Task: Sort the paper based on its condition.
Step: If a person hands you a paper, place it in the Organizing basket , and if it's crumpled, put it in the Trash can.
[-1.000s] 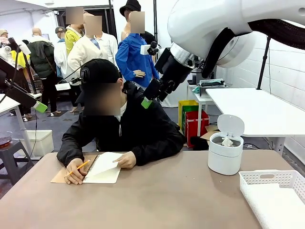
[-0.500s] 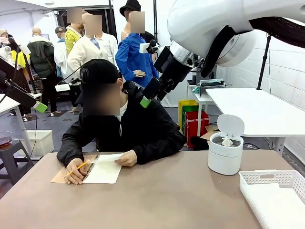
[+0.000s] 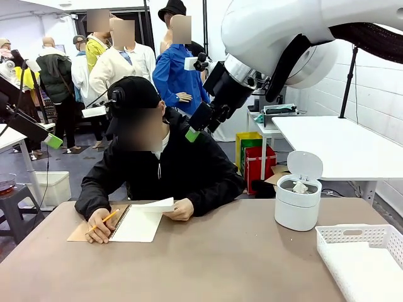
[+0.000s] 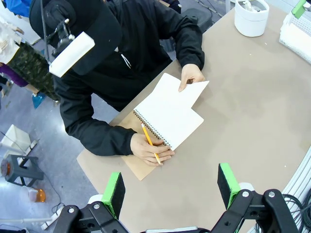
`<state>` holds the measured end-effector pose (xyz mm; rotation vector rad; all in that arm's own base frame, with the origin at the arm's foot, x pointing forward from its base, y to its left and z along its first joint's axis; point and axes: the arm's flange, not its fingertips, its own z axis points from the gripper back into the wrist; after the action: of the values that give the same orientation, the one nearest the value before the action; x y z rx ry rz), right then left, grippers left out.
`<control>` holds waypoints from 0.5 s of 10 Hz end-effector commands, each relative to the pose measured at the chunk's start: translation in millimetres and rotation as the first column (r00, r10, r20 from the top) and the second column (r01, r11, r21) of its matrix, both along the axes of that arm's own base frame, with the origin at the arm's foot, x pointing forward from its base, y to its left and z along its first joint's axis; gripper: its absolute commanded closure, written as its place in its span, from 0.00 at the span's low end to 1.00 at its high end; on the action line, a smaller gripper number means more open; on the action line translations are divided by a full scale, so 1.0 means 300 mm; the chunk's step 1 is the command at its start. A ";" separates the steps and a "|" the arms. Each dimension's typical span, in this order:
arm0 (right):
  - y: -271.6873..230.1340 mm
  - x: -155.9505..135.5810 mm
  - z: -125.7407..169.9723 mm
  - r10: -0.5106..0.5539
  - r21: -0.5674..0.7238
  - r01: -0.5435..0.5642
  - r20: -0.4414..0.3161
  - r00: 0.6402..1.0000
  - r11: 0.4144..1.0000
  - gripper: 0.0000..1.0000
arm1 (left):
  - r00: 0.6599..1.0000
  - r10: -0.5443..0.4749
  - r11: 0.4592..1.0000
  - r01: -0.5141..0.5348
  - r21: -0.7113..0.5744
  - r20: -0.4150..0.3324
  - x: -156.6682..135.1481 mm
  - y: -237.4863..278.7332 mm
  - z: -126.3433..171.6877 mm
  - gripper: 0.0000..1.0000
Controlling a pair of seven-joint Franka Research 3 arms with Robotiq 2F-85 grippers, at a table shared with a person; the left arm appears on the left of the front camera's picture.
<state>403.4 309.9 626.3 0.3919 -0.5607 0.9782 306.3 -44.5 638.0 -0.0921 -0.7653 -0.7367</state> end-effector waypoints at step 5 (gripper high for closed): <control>-0.002 0.002 -0.003 -0.007 -0.006 0.007 -0.004 1.000 1.000 0.00 | 1.000 0.001 1.000 -0.001 -0.001 -0.002 0.000 0.002 0.000 0.00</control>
<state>403.4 309.9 626.3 0.3919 -0.5607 0.9782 306.3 -44.5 638.0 -0.0921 -0.7653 -0.7367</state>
